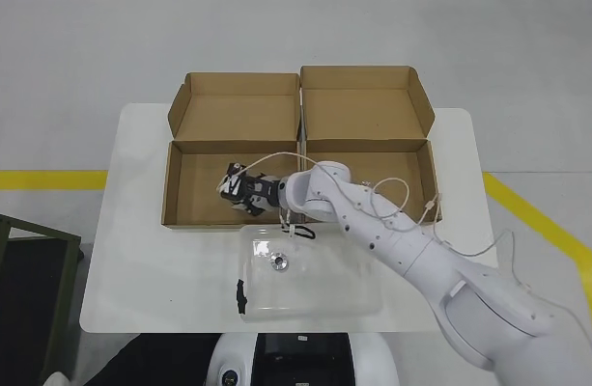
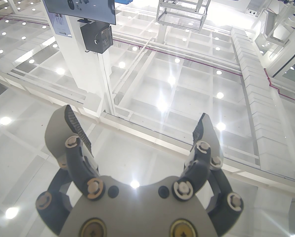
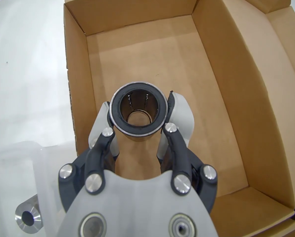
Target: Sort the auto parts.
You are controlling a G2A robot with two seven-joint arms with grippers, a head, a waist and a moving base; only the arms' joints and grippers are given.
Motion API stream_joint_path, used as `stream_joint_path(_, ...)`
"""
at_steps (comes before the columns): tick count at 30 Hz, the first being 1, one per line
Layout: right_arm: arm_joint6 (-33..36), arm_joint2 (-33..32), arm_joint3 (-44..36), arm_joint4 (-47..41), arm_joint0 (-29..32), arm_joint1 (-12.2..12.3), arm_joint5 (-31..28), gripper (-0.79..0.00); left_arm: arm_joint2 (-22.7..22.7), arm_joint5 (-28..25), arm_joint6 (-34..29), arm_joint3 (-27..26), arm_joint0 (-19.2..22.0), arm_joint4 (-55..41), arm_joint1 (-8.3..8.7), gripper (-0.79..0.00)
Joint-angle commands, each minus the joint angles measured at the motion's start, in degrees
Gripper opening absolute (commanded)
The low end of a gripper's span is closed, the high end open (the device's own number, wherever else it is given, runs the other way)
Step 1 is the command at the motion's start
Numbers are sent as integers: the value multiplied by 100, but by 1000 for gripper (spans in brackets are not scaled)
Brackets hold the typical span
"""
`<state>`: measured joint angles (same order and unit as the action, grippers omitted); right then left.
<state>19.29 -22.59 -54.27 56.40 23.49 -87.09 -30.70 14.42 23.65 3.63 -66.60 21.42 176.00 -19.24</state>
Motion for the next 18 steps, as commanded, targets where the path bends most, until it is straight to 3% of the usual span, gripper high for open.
stream_joint_path(1,-34,4,131,40,-12,-54,-32,-625,0,0,0,0,0,0,0,0)
stream_joint_path(3,-70,-6,224,79,-11,-91,-59,-474,0,0,0,0,0,0,0,0)
stream_joint_path(5,-89,-19,288,126,-1,-116,-104,-413,0,0,0,0,0,0,0,0)
stream_joint_path(6,-101,-33,308,146,4,-124,-122,-345,0,0,0,0,0,0,0,0)
stream_joint_path(7,-111,-56,319,155,11,-129,-135,-135,0,0,0,0,0,0,0,0)
stream_joint_path(8,-131,-83,304,165,15,-131,-150,0,0,0,0,0,0,0,0,0)
stream_joint_path(18,-55,-595,-667,445,174,84,-301,0,0,0,0,0,0,0,0,0)
